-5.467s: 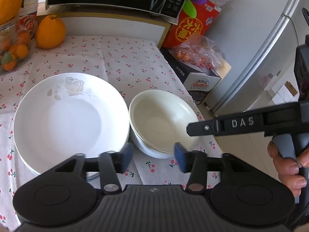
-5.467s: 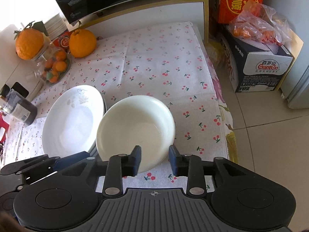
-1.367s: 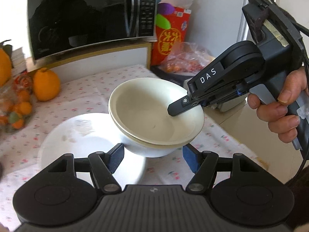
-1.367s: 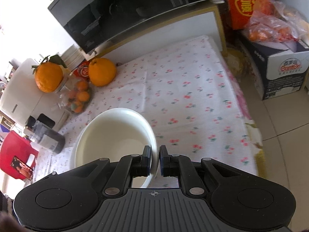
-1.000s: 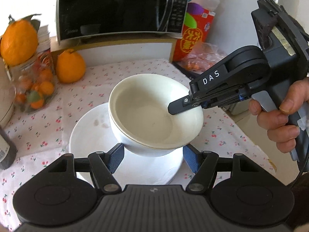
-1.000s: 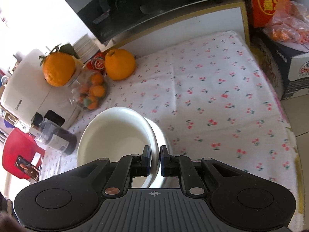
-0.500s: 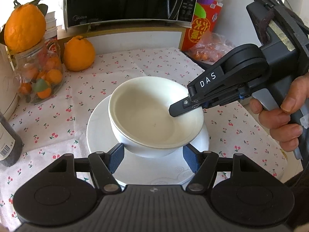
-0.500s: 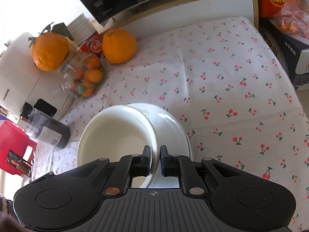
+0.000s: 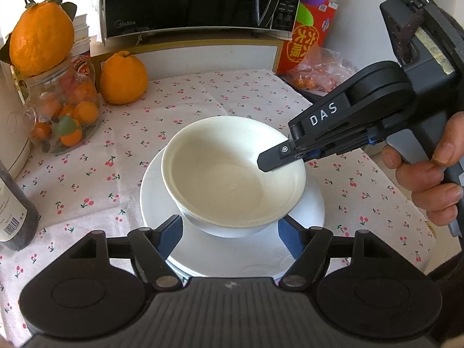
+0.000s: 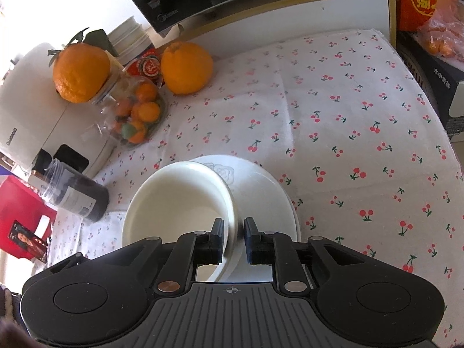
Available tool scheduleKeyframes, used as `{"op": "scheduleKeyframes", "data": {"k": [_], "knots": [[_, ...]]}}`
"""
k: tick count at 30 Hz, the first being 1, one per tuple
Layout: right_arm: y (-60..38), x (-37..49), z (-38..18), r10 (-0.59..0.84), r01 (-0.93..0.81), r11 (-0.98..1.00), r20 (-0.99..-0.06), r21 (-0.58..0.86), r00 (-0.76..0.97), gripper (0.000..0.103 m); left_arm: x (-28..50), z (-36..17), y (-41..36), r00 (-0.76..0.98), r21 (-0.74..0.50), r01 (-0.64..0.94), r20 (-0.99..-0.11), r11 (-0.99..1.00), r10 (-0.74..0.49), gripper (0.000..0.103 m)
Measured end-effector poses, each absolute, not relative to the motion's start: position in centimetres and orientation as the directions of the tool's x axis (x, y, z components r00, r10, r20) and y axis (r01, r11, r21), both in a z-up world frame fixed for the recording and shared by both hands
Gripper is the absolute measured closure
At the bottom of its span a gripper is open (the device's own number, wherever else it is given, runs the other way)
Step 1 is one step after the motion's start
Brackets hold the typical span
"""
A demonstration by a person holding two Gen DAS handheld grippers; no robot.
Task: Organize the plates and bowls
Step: 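Lift the nested bowls with the right gripper and lower them onto the plate stack, then open the right gripper and withdraw from the bowls on the plates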
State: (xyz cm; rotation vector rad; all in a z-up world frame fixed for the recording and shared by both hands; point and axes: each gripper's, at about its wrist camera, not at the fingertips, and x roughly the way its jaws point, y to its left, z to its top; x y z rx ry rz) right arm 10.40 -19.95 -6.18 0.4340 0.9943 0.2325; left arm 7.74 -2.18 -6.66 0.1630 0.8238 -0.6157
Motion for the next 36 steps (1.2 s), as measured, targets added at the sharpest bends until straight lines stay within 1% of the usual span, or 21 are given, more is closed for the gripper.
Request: {"op": "scheduleKeyframes", "data": {"k": [1,3,5,9,13,18,19,23,28,30,36], "knots": [[-20.0,10.4,-6.2,0.384,0.008,0.889,-0.755,0.458,0.531,0.084,7.8,-6.7,-2.2,0.518,-0.093,0.571,-0.729,0.815,-0.447,0.031],[-20.2,10.3,-6.0,0.385,0.008,0.887,-0.750,0.461,0.538,0.078,7.8,-6.7,-2.1,0.518,-0.092,0.570,-0.731,0.816,-0.444,0.029],[-20.3,10.3,-5.9,0.383,0.007,0.888,-0.748,0.460,0.543,0.076,7.9,-6.7,-2.1,0.517,-0.093,0.568,-0.732,0.817,-0.443,0.028],[-20.4,10.2,-5.8,0.381,0.007,0.889,-0.747,0.459,0.545,0.070,7.9,-6.8,-2.1,0.521,-0.086,0.567,-0.733,0.819,-0.437,0.025],[-20.3,10.1,-5.7,0.381,0.001,0.890,-0.744,0.457,0.549,0.063,7.9,-6.7,-2.0,0.527,-0.078,0.565,-0.732,0.821,-0.432,0.020],[-20.4,9.9,-5.3,0.389,-0.020,0.888,-0.726,0.460,0.567,0.047,7.9,-6.6,-1.8,0.526,-0.085,0.560,-0.732,0.824,-0.433,0.016],[-20.4,9.8,-5.2,0.392,-0.028,0.888,-0.722,0.460,0.570,0.045,7.8,-6.5,-1.7,0.525,-0.088,0.562,-0.731,0.823,-0.437,0.015],[-20.4,9.2,-4.7,0.395,-0.062,0.891,-0.703,0.449,0.591,0.035,7.6,-6.4,-1.6,0.525,-0.088,0.565,-0.729,0.820,-0.440,0.013],[-21.0,8.1,-4.0,0.382,-0.087,0.900,-0.675,0.428,0.631,0.027,7.2,-6.0,-1.3,0.529,-0.087,0.572,-0.721,0.815,-0.448,0.010],[-21.6,7.6,-3.8,0.370,-0.086,0.903,-0.661,0.421,0.653,0.021,7.0,-5.8,-1.1,0.534,-0.089,0.569,-0.716,0.818,-0.449,0.008],[-23.9,6.5,-3.5,0.319,-0.047,0.915,-0.646,0.401,0.693,0.018,6.2,-5.5,-0.1,0.567,-0.094,0.537,-0.696,0.838,-0.441,0.001]]}}
